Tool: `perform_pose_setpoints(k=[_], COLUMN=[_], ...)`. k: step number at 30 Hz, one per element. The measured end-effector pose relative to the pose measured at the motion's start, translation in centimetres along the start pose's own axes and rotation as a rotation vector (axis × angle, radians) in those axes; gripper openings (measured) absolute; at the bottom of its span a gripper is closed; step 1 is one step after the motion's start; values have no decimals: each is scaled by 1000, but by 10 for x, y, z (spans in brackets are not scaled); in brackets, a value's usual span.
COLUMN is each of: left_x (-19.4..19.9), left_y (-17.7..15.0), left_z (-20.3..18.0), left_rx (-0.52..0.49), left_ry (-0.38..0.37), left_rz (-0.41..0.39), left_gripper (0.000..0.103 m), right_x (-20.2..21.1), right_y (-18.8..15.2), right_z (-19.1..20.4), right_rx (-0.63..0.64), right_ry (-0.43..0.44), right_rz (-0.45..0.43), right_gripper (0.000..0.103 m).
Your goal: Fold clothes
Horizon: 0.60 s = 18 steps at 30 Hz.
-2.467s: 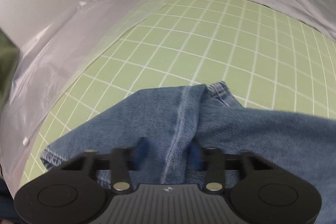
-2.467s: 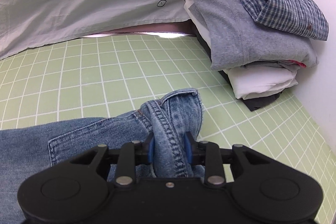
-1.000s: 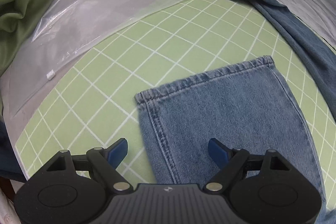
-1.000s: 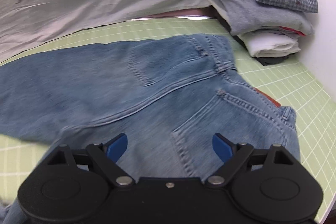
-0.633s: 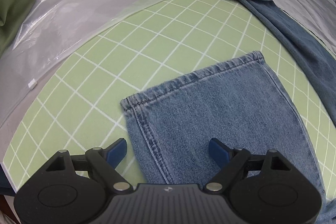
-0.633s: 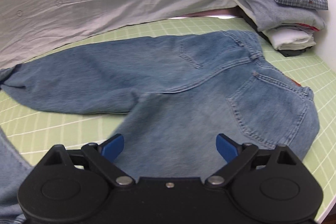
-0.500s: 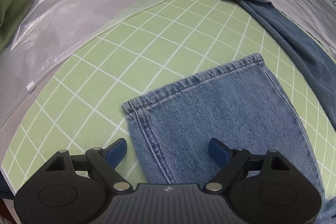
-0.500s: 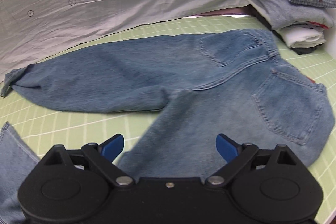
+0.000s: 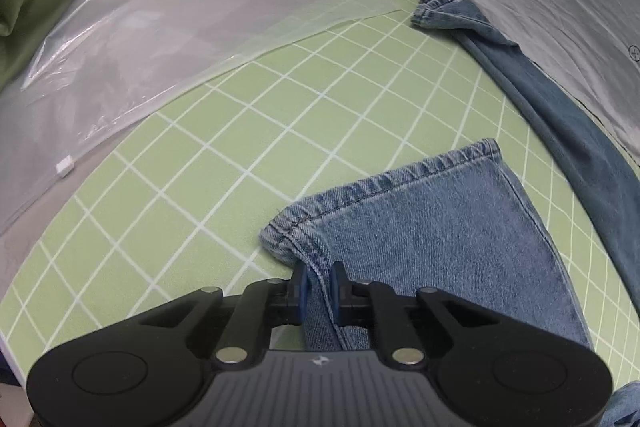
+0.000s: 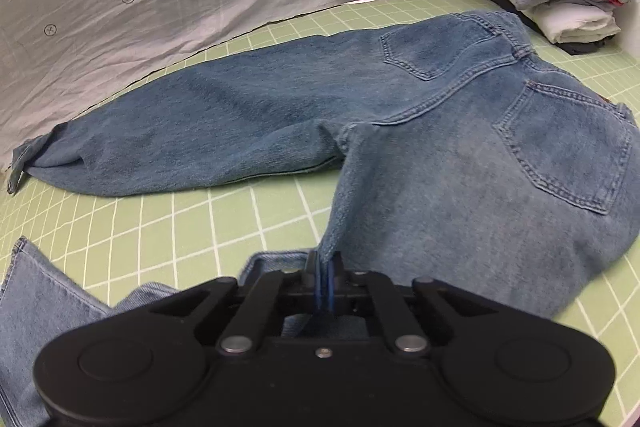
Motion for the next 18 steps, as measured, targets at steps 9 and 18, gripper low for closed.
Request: perform_pose_setpoints(k=[9,18], left_x=[47,105], left_y=[-43,-84], left_z=[52,99], left_rx=[131,316], left_ry=[105,217], left_rz=[-18,-43], left_gripper=[12,12], right_x=[41,56], right_y=[-6,-2], right_z=[-44,-24], right_rx=[-5,157], right_ry=[28,153], right_rz=[-14,17], right_gripper=[2,2])
Point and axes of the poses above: each gripper's, at about its wrist camera, not at the fingertips, and x roughly against the way its jaws point, z to its left, y to its top, the point moved 9 cm from there along -x, roughly the way its jaws point, and after that the axes turned 3 degrees about y, right-handed, at the moved point
